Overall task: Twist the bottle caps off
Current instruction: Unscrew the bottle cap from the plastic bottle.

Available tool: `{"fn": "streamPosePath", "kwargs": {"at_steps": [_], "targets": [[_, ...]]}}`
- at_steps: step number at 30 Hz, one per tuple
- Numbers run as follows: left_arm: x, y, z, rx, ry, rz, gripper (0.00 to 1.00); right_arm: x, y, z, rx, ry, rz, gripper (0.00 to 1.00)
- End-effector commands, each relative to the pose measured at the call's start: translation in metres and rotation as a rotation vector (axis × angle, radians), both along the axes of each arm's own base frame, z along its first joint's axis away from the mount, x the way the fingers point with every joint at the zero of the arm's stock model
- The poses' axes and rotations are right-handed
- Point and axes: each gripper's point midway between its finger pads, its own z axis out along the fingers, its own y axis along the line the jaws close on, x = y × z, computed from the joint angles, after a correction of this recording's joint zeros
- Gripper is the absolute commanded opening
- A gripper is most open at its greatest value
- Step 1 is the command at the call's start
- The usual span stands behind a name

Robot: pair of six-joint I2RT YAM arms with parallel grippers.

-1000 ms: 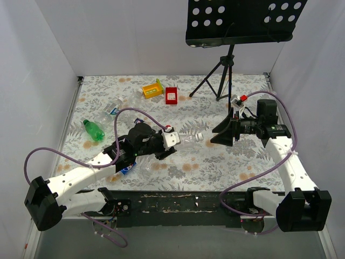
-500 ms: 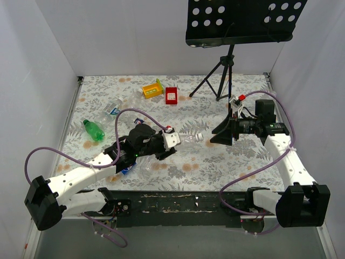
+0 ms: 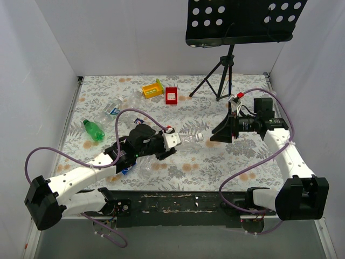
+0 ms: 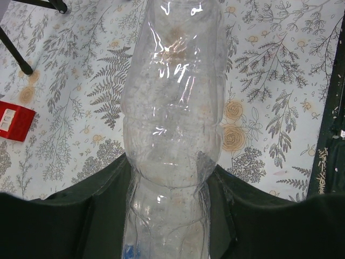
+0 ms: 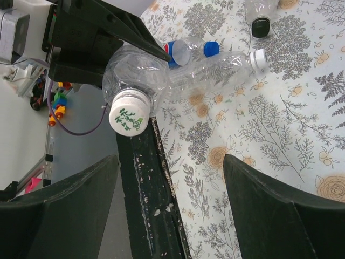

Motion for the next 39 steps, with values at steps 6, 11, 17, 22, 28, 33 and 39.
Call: {"fn": "streamPosePath", "kwargs": {"at_steps": [6,11,17,22,28,33,39], "targets": [[0.007,-0.01,0.004,0.002,-0.041,-0.006,0.0,0.014,0.002,0.006,-0.013,0.096,-0.01,0.86],[0.009,-0.015,0.001,0.009,-0.039,-0.012,0.0,0.01,0.013,0.002,-0.027,0.142,0.028,0.85],[0.01,-0.017,-0.002,0.021,-0.036,-0.009,0.0,0.002,0.025,-0.002,-0.043,0.15,0.067,0.84],[0.01,-0.017,-0.002,0.019,-0.036,-0.01,0.0,-0.001,0.032,-0.003,-0.046,0.174,0.088,0.8],[0.009,-0.019,-0.003,0.017,-0.034,-0.013,0.0,-0.002,0.037,0.0,-0.041,0.179,0.109,0.68],[0.009,-0.019,-0.004,0.019,-0.031,-0.009,0.0,-0.005,0.039,-0.001,-0.043,0.181,0.122,0.54],[0.011,-0.019,-0.004,0.015,-0.02,0.011,0.0,-0.006,0.04,-0.002,-0.044,0.18,0.134,0.25]]}}
